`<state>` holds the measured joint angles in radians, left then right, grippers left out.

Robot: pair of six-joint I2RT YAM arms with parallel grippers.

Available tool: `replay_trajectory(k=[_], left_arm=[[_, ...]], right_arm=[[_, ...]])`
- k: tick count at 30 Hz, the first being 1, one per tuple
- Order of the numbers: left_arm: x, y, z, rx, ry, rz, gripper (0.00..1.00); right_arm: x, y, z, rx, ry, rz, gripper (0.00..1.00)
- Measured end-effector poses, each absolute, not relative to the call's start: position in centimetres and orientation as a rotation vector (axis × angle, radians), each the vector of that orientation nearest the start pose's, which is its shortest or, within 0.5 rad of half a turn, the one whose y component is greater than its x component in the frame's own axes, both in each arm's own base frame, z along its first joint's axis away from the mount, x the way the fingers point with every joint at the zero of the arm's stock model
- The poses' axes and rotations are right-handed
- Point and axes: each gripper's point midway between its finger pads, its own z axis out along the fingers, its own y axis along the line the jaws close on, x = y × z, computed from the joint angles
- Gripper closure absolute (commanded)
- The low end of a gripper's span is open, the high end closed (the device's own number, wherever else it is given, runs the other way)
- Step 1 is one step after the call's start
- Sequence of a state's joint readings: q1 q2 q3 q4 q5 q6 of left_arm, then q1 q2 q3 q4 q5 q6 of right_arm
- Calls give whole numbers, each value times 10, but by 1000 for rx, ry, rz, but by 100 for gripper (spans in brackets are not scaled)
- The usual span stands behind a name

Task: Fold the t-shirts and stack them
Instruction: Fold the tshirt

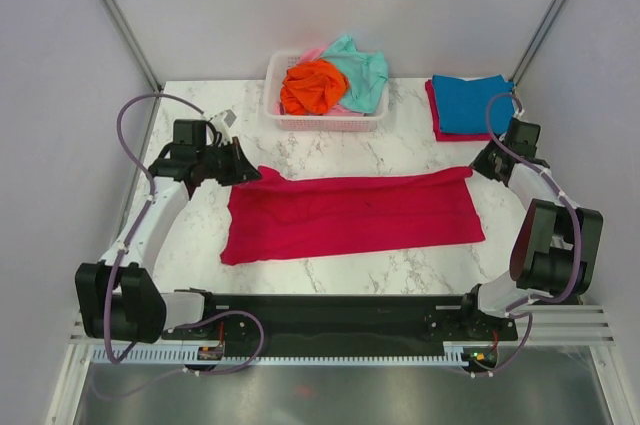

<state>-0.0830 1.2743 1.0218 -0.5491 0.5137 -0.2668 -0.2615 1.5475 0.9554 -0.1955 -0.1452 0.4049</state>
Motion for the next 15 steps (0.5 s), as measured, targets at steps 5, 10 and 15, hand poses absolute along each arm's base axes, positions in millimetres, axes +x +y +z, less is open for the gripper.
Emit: replay_trajectory(k=[5, 10, 15], left_arm=[[298, -119, 167, 24, 2386, -766, 96], [280, -117, 147, 2, 2440, -765, 84], [256, -116, 131, -53, 2523, -779, 55]], right_arm=[[381, -62, 75, 744, 2283, 241, 100], [369, -63, 63, 771, 2306, 231, 100], [362, -66, 57, 815, 2317, 224, 59]])
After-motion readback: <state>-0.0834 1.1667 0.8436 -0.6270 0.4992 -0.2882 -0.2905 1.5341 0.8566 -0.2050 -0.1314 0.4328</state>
